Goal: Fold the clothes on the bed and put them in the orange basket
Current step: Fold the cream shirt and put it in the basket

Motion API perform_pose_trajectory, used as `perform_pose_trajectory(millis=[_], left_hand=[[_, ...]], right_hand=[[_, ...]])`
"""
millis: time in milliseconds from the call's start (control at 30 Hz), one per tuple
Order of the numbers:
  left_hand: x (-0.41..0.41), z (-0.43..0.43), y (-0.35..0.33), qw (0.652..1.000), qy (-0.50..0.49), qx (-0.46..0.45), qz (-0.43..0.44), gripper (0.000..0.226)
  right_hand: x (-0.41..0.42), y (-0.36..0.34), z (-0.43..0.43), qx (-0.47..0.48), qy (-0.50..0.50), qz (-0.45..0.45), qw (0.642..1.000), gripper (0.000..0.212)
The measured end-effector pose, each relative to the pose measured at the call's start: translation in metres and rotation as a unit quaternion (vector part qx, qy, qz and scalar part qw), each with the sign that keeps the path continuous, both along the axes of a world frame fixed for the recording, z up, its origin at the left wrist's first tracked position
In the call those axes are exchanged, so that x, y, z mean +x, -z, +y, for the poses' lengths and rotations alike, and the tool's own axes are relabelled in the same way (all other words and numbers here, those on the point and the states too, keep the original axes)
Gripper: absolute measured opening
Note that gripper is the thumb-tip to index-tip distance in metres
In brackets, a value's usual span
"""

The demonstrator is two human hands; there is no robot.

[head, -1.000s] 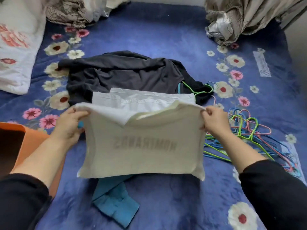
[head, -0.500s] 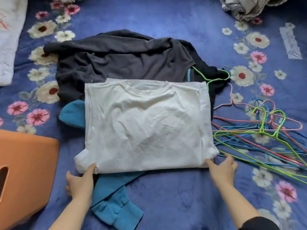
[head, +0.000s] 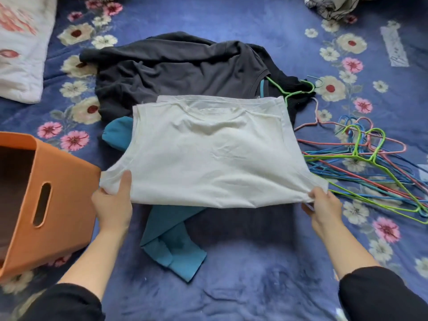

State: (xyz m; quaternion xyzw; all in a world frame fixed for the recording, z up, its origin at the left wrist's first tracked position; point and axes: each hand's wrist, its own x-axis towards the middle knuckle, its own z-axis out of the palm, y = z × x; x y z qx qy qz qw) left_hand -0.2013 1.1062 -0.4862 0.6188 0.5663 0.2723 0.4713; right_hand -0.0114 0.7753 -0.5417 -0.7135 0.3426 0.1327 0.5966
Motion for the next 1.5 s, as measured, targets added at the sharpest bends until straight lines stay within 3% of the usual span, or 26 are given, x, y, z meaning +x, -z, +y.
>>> perform_pose_trajectory(millis=[133, 233, 333, 433, 533, 600, 767, 900, 967, 1067, 1167, 1333, 1433, 1500], left_hand=[[-0.047, -0.002, -0.004, 0.999, 0.019, 0.003, 0.037, 0.031], [-0.107, -0.022, 0.017, 0.983, 0.101, -0.021, 0.153, 0.045], [-0.160, -0.049, 0.045, 0.926, 0.174, -0.081, 0.325, 0.054], [-0.192, -0.064, 0.065, 0.866, 0.277, -0.136, 0.394, 0.043], [-0.180, -0.055, 0.071, 0.869, 0.269, -0.160, 0.384, 0.045], [-0.153, -0.045, 0.073, 0.888, 0.244, -0.104, 0.376, 0.054], [-0.063, -0.016, 0.075, 0.907, 0.260, 0.081, 0.321, 0.050], [-0.011, -0.002, 0.091, 0.850, 0.370, 0.206, 0.312, 0.044], [-0.002, 0.000, 0.102, 0.815, 0.412, 0.242, 0.328, 0.033], [-0.003, 0.003, 0.118, 0.803, 0.424, 0.268, 0.322, 0.012], [-0.009, 0.003, 0.117, 0.808, 0.419, 0.314, 0.272, 0.011], [-0.001, 0.000, 0.093, 0.826, 0.407, 0.361, 0.147, 0.012], [0.022, -0.003, 0.094, 0.818, 0.428, 0.347, 0.167, 0.015], [0.037, -0.002, 0.103, 0.815, 0.461, 0.273, 0.219, 0.025]], right_hand=[[-0.041, -0.016, -0.049, -0.058, 0.013, 0.016, 0.998, 0.014], [-0.091, -0.022, -0.092, -0.186, -0.151, 0.115, 0.964, 0.009], [-0.138, -0.019, -0.116, -0.274, -0.284, 0.197, 0.897, 0.018], [-0.164, -0.005, -0.123, -0.344, -0.340, 0.234, 0.844, 0.021], [-0.157, 0.010, -0.113, -0.387, -0.349, 0.198, 0.830, 0.022], [-0.137, 0.016, -0.097, -0.391, -0.359, 0.153, 0.834, 0.029], [-0.074, 0.023, -0.023, -0.363, -0.419, 0.017, 0.832, 0.036], [-0.034, 0.041, 0.023, -0.391, -0.488, -0.031, 0.780, 0.046], [-0.025, 0.054, 0.029, -0.413, -0.512, -0.013, 0.753, 0.038], [-0.024, 0.071, 0.025, -0.444, -0.512, -0.061, 0.733, 0.016], [-0.029, 0.066, 0.017, -0.415, -0.487, -0.137, 0.756, 0.016], [-0.009, 0.039, 0.001, -0.401, -0.396, -0.166, 0.809, 0.025], [0.010, 0.043, -0.002, -0.413, -0.366, -0.165, 0.817, 0.023], [0.019, 0.054, -0.002, -0.437, -0.413, -0.114, 0.791, 0.029]])
